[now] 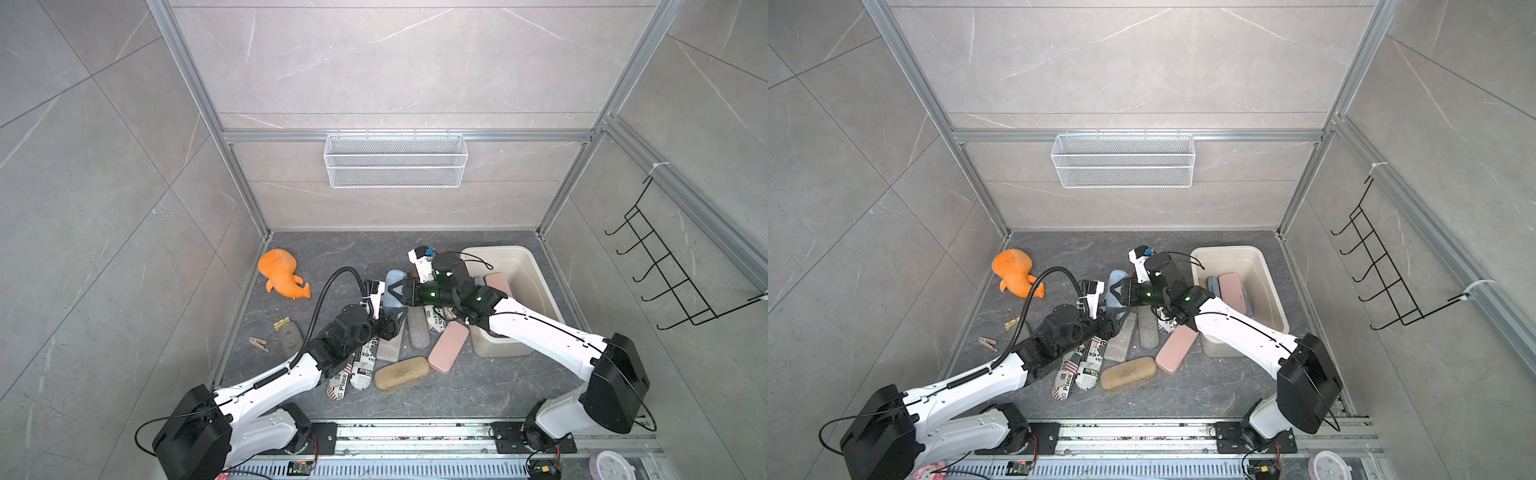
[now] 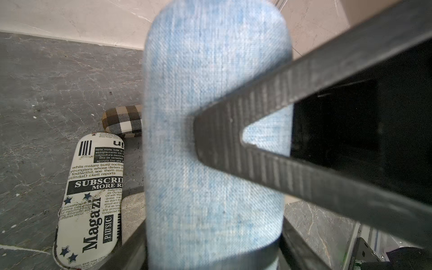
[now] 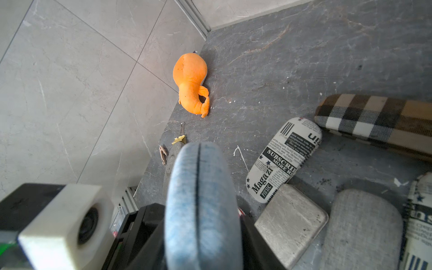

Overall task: Put the glasses cases into the storage boxes
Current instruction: Pick up the glasses case at the center of the board.

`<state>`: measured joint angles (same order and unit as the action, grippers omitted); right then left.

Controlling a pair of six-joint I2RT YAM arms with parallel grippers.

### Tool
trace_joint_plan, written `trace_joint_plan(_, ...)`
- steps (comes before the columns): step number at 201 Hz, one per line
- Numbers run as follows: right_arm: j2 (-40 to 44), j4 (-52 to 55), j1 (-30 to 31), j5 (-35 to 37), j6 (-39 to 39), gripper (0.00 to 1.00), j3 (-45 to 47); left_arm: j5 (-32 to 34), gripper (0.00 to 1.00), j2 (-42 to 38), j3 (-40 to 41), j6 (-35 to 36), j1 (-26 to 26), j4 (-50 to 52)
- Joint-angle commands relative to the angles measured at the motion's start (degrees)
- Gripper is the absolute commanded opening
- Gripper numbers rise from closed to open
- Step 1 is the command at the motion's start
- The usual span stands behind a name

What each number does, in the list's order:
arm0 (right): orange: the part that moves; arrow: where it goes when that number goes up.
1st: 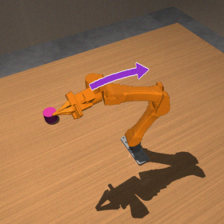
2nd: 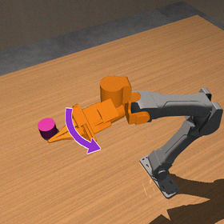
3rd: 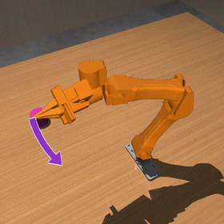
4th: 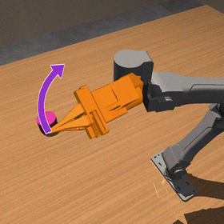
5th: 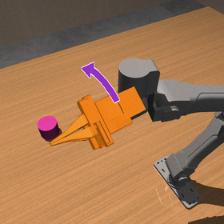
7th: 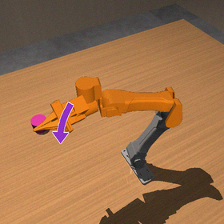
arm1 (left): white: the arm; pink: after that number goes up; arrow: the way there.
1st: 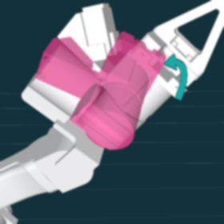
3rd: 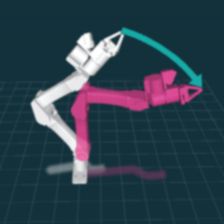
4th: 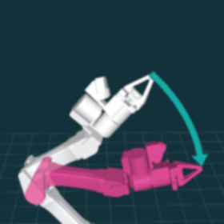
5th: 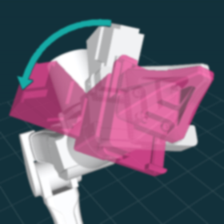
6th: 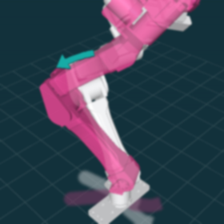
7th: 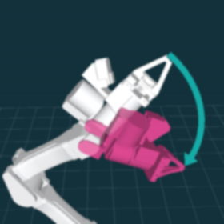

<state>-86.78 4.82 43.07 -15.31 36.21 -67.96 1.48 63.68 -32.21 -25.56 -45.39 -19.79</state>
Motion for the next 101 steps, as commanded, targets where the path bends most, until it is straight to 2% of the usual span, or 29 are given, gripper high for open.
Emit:
trace_joint_plan(1, 1.18, -1.14, 0.39, 0.45, -0.3, 0.42, -0.93, 0.24, 0.59, -1.23, -0.61, 1.86, -0.14, -4.07)
trace_joint_plan(13, 1.83, -1.08, 0.37, 0.93, -0.43, 0.4, -0.52, 0.69, 0.62, -0.93, -0.67, 1.47, -0.15, -3.9)
trace_joint_plan(46, 3.85, 1.84, 0.43, 4.06, -2.12, 0.38, -2.1, 1.92, 0.89, -1.65, -0.4, -0.02, -0.14, -2.43)
trace_joint_plan(75, 4.75, 9.92, -0.58, 8.58, -6.39, 0.37, -8.79, 3.57, 0.94, -7.08, -0.16, -0.52, -0.19, 3.16)
trace_joint_plan(101, 5.65, 17.98, -4.15, 11.18, -9.73, 0.36, -14.25, 7.0, 0.95, -12.51, -0.37, -0.21, -0.04, 9.94)
